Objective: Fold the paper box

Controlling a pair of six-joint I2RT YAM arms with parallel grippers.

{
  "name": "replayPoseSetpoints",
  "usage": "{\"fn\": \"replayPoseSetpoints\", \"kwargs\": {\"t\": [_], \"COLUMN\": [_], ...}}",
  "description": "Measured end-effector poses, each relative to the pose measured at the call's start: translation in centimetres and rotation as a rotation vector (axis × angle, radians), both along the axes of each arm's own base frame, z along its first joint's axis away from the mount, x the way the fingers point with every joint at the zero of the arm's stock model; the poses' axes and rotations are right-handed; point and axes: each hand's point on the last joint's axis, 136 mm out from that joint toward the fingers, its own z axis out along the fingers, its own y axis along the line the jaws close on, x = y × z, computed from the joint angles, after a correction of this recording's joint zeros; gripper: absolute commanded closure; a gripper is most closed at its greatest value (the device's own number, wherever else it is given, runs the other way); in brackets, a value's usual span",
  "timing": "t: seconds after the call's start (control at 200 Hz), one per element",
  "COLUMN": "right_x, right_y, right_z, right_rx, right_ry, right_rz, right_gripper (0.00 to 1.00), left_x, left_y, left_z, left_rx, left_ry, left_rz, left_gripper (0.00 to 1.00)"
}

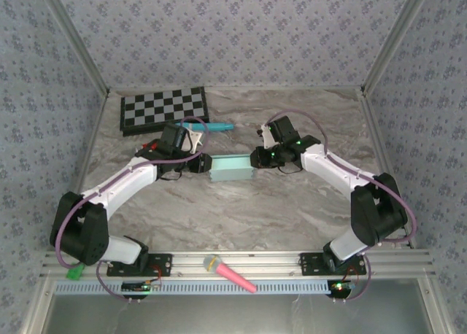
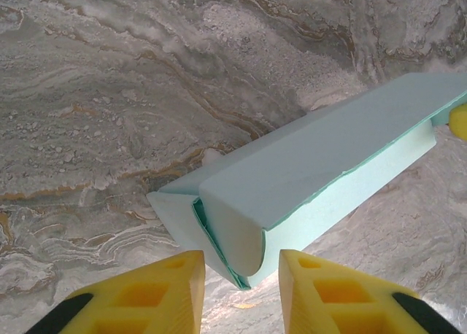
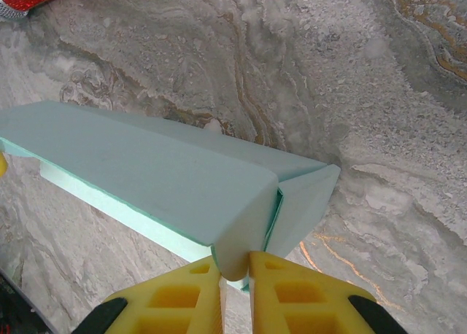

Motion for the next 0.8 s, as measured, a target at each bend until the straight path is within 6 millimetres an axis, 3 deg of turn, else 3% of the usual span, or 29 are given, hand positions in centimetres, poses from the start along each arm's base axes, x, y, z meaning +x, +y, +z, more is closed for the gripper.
{"fn": "replayPoseSetpoints", "kwargs": {"t": [0.215, 0.805], "right_x": [0.0, 0.0], "right_y": [0.1, 0.3], "right_z": [-0.2, -0.6], "right_rx": [0.001, 0.005], "right_ry": [0.004, 0.011], "right_rz": [0.003, 0.008], "right_gripper": [0.83, 0.83], "left_x": [0.0, -0.5], "left_y": [-0.1, 0.0], "left_z": [0.0, -1.2], "left_rx": [-0.002, 0.026], "left_ry": [0.0, -0.015], "left_rz": [-0.004, -0.033], "left_gripper": [0.83, 0.9]}}
